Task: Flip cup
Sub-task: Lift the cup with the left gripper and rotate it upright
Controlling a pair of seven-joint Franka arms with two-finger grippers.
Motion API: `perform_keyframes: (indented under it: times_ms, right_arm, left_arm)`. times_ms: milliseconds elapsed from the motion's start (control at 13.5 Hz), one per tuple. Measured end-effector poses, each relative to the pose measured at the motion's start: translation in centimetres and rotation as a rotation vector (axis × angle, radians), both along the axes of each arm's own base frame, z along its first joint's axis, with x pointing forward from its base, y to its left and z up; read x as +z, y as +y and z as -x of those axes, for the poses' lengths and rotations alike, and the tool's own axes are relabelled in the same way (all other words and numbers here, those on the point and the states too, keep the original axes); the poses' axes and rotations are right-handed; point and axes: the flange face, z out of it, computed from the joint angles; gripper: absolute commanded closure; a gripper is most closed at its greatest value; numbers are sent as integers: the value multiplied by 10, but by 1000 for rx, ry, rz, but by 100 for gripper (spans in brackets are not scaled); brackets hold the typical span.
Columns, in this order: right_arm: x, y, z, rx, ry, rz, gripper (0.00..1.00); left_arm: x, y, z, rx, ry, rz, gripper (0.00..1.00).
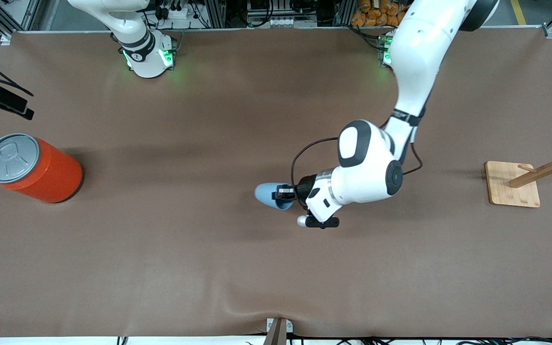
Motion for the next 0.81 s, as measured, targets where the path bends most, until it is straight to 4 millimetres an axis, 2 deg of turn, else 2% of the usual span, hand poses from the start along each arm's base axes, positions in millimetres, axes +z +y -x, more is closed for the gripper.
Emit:
perform_keyframes:
  times_ms: [222,444,593,815]
  right_arm:
    - [5,-1,13,0,51,3,0]
    - [19,-3,24,-4,55,6,0]
    - [31,0,31,0,38,7,0]
    - [48,2,41,3,14,7,0]
  left_arm:
    - [42,39,-3,-83,-27,-143,100]
    - [72,104,-13,-123,-28,-298,100]
    - [82,142,-16,-117,-39,-387,100]
    - [78,189,-16,-116,-52,-522,100]
